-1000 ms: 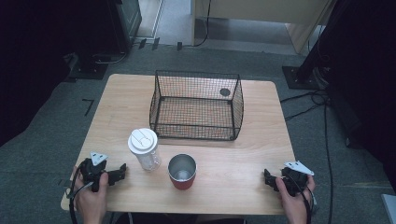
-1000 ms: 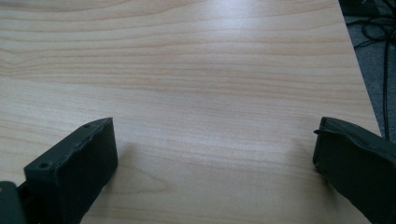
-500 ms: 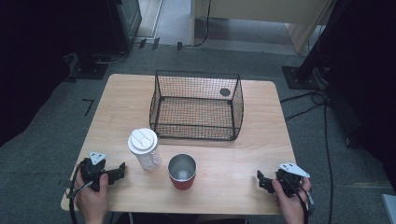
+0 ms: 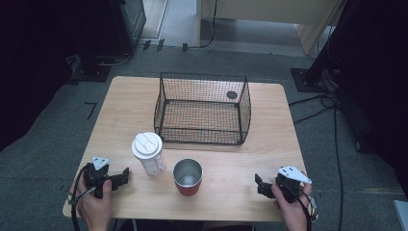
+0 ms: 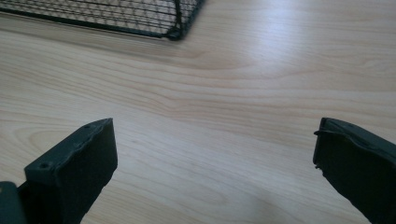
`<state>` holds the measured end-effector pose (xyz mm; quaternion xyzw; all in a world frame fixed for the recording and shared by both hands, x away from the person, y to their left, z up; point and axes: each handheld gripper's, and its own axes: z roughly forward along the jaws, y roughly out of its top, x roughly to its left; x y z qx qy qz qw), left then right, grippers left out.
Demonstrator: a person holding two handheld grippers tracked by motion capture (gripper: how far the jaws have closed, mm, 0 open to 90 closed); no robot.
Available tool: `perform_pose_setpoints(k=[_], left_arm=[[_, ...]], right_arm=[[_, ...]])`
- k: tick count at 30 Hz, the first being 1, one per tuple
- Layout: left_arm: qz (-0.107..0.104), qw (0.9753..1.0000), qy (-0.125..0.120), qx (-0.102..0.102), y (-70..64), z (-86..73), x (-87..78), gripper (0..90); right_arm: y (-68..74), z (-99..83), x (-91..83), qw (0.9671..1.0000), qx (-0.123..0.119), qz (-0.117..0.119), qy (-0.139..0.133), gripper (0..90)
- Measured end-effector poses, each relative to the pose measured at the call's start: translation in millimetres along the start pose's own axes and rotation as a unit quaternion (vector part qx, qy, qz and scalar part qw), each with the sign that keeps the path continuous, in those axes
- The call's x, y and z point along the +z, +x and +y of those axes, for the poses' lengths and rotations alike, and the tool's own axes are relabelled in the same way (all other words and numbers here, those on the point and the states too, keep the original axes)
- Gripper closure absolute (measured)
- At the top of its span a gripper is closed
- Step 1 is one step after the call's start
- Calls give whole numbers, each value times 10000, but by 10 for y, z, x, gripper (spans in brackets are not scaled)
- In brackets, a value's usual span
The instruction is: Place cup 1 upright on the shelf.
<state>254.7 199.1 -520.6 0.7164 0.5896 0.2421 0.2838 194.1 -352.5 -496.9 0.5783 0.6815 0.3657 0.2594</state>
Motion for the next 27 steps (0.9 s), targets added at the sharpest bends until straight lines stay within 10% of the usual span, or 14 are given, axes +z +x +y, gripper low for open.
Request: perform_pose_setpoints(k=[27], left_arm=[[0,10000,0,6,1,0,0,0]], right_arm=[[889,228,-83,9931,-706,883,-305,0]])
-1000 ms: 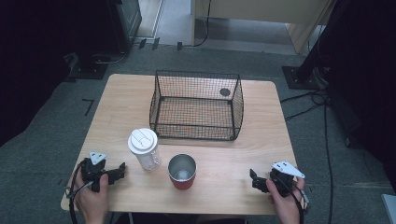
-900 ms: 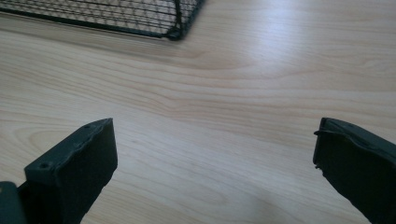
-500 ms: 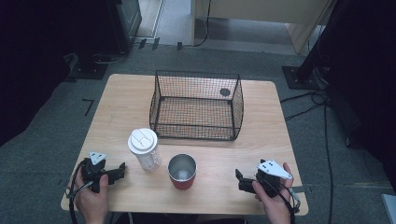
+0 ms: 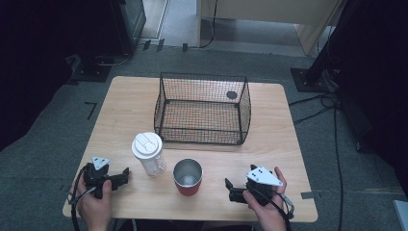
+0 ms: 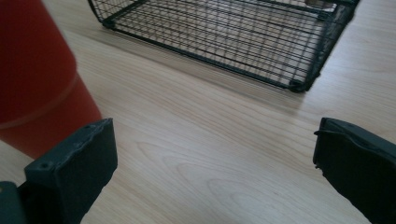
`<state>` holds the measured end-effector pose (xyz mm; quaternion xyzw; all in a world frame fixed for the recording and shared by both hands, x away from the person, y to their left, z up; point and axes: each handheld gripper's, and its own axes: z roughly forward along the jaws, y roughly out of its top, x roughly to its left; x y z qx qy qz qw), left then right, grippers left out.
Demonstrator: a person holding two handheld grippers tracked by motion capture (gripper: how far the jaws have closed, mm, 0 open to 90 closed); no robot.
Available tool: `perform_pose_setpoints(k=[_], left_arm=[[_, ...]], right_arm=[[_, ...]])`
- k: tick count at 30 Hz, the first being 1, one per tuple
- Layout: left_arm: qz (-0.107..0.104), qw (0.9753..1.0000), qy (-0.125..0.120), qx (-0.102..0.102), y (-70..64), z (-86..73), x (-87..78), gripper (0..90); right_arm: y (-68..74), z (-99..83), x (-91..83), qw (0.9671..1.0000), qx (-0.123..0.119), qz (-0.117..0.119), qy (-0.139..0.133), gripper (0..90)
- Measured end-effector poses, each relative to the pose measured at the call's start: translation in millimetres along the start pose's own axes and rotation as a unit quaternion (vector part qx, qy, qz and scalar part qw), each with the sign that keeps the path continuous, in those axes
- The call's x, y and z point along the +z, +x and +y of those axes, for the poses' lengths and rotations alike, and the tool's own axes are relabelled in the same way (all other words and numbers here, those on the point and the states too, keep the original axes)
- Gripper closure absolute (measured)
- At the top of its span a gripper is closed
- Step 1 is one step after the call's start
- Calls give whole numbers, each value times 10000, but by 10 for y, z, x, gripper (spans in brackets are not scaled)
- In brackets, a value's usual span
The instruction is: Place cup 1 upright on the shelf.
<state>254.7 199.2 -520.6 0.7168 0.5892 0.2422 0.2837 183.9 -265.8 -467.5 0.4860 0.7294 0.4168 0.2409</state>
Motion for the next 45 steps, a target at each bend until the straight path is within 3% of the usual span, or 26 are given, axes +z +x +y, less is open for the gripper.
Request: perform_pose_setpoints(k=[15,27,45], left_arm=[[0,10000,-9,-10,-1,0,1,0],[0,10000,-8,-8,-1,0,1,0],[2,10000,-9,-8,-1,0,1,0]], right_arm=[[308,55,37,9990,-262,342,-75,0],[601,79,104,9952,-552,800,-131,0],[900,165,252,9919,-569,1103,-256,0]])
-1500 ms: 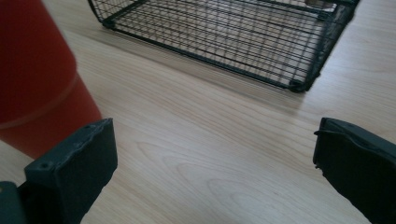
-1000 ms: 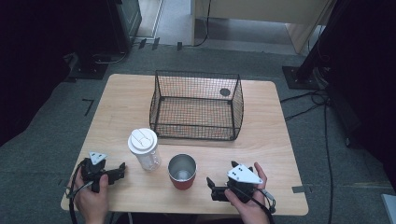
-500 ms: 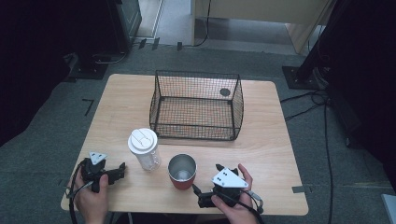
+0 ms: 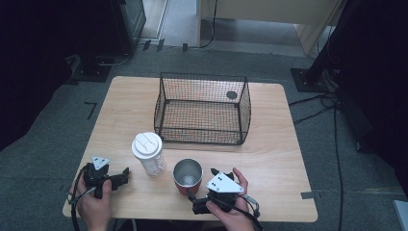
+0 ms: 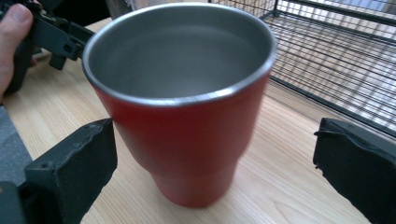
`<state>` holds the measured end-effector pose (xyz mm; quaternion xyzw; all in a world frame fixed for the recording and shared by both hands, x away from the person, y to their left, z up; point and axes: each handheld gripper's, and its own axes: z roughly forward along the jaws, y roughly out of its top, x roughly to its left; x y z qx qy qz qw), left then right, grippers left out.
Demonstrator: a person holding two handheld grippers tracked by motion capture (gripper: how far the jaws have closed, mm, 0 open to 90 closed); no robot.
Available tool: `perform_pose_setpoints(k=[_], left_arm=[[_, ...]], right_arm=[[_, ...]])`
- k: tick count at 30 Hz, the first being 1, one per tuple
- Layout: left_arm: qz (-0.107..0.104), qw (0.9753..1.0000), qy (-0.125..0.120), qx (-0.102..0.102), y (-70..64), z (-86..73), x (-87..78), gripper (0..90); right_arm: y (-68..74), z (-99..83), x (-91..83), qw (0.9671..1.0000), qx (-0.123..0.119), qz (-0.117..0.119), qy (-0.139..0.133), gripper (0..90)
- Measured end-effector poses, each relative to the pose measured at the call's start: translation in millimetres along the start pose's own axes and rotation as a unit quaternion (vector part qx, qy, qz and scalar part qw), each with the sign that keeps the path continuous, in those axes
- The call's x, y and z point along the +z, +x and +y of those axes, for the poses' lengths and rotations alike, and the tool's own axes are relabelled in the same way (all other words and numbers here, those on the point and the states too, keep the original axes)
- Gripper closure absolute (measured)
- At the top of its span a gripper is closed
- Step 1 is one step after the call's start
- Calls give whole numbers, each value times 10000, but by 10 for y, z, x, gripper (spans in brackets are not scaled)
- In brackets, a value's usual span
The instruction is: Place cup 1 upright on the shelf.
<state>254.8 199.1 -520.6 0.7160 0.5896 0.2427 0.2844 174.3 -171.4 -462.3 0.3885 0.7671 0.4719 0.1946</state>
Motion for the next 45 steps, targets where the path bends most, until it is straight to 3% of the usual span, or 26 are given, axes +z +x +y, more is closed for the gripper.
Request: perform_pose_setpoints(k=[14,28,30,37,45], left_arm=[[-4,10000,1,-6,-1,0,0,0],[5,10000,1,-4,-1,6,5,0],[5,10000,2,-3,-1,6,5,0],[5,10000,1,-3,-1,6,5,0],[5,10000,4,-3,-1,6,5,0]], right_arm=[[151,100,207,10000,-60,59,33,0],[241,167,360,9997,-58,-241,-20,3],[254,177,380,9991,45,-410,-112,62],[266,188,388,9993,-42,-359,-55,71],[274,198,369,9992,24,-402,-21,73]])
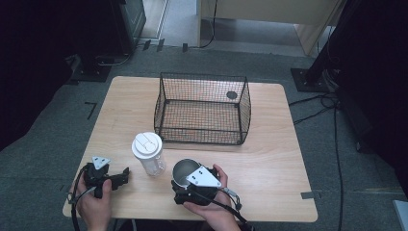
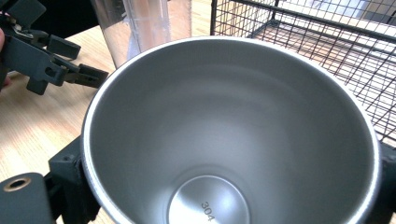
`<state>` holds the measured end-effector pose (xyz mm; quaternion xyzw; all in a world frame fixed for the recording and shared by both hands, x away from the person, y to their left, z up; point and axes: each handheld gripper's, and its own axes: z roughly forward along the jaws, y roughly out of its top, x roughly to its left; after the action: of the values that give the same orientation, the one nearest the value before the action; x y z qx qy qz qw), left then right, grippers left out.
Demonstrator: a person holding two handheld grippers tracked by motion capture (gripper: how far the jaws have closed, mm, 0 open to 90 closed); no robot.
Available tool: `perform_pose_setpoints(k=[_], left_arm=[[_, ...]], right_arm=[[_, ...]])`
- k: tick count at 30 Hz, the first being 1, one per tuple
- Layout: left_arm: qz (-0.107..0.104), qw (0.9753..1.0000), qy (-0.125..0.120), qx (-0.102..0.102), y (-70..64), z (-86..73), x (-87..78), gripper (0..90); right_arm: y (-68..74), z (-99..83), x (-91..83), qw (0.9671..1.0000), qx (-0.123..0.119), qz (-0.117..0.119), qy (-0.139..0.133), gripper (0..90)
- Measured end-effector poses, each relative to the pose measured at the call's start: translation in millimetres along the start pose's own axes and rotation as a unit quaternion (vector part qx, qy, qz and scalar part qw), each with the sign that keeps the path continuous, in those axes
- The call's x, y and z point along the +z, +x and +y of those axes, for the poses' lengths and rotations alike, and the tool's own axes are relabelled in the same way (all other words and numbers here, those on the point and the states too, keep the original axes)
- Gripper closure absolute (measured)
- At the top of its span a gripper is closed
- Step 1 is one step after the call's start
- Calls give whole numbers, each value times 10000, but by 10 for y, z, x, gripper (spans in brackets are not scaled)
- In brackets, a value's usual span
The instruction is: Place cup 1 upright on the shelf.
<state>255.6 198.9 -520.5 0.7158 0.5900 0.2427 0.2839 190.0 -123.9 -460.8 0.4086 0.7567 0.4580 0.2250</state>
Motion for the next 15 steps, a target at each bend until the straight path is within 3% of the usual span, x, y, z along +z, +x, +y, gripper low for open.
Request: perform_pose_setpoints(k=[15], left_arm=[[-1,10000,0,-1,0,0,0,0]], right_arm=[[-74,156,-130,9988,46,-201,-442,74]])
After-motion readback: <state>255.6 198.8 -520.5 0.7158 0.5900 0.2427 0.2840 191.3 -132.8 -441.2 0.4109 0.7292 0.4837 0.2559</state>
